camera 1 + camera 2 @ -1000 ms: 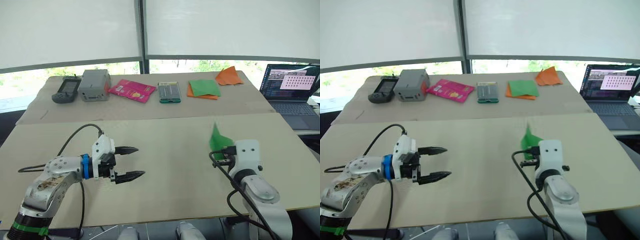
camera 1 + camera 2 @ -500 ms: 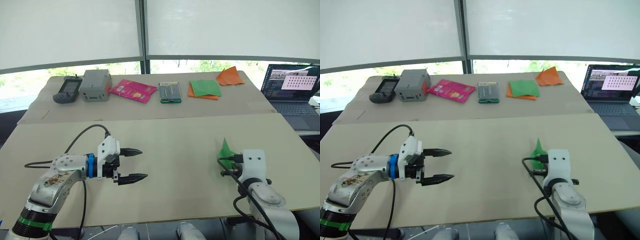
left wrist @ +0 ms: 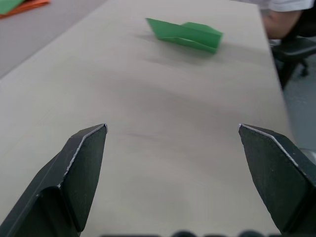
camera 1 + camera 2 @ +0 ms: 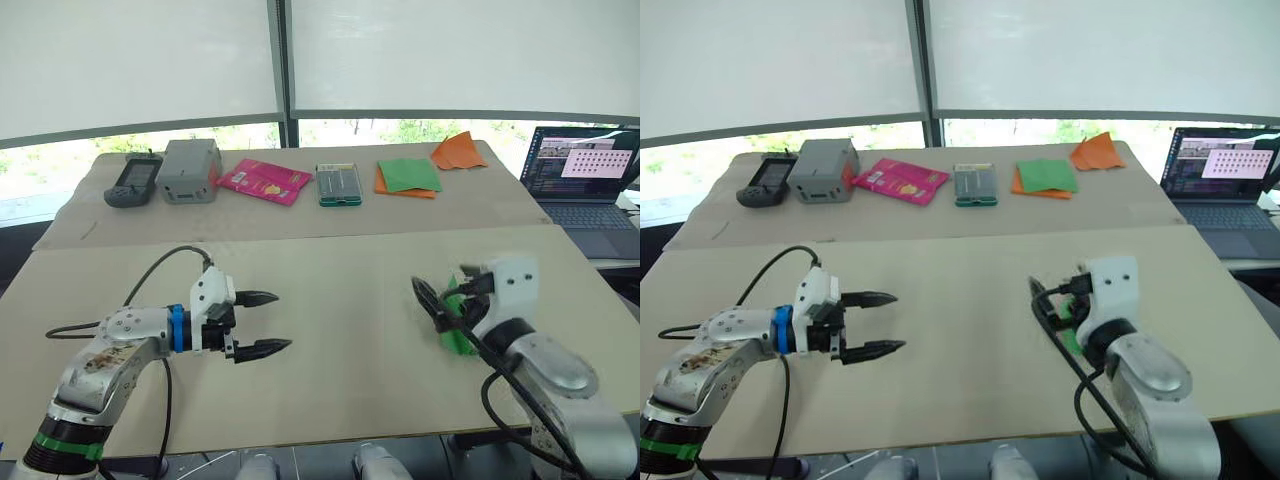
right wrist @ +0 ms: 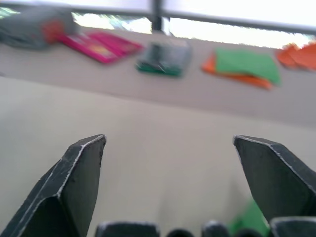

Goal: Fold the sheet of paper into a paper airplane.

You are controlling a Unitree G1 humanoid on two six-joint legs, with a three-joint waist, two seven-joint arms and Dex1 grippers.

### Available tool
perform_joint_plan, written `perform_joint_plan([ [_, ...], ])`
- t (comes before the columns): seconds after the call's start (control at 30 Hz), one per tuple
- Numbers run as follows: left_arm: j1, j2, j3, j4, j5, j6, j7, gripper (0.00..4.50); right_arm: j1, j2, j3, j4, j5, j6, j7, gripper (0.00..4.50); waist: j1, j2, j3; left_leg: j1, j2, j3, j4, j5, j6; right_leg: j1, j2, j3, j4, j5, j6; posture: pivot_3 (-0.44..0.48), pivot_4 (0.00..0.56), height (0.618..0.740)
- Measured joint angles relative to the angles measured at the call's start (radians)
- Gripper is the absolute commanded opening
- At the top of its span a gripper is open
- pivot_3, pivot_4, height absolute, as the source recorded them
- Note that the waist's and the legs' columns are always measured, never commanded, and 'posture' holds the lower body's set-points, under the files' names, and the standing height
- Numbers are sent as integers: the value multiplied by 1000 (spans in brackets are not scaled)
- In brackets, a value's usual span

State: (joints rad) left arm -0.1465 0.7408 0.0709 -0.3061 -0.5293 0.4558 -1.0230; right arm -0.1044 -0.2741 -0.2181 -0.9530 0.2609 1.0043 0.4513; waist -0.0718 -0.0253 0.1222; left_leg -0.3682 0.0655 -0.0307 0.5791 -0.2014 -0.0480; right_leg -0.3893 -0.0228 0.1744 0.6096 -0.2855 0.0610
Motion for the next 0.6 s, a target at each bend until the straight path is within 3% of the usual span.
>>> perform_joint_plan([
  [0.13, 41, -27, 74, 13, 12, 0, 87, 4500, 58, -99, 108, 7, 42, -106, 102, 4482, 0, -1, 0, 0, 0, 1, 0, 0, 0, 1, -1, 0, -1, 0, 0, 0, 150, 740],
  [0.23, 115, -50, 113, 23, 36, -7, 157, 4500, 117, -171, 190, 116, -1, -261, 141, 4482, 0, -5, 1, 0, 0, 1, 0, 0, 0, 1, -1, 0, -2, 0, 0, 0, 150, 740],
  [0.43, 202, -74, 146, 15, 40, -12, 197, 4500, 155, -166, 221, 378, -58, -492, 139, 4482, 4, -7, 3, 0, 0, 1, 1, -4, -6, 0, -1, 0, -2, 0, 0, 0, 150, 740],
  [0.6, 218, -79, 165, 4, 39, -24, 219, 4500, 155, -146, 227, 479, -59, -592, 137, 4482, 2, -6, 2, 0, 0, 1, 1, -3, -6, 0, -1, 0, -1, 0, 0, 0, 150, 740],
])
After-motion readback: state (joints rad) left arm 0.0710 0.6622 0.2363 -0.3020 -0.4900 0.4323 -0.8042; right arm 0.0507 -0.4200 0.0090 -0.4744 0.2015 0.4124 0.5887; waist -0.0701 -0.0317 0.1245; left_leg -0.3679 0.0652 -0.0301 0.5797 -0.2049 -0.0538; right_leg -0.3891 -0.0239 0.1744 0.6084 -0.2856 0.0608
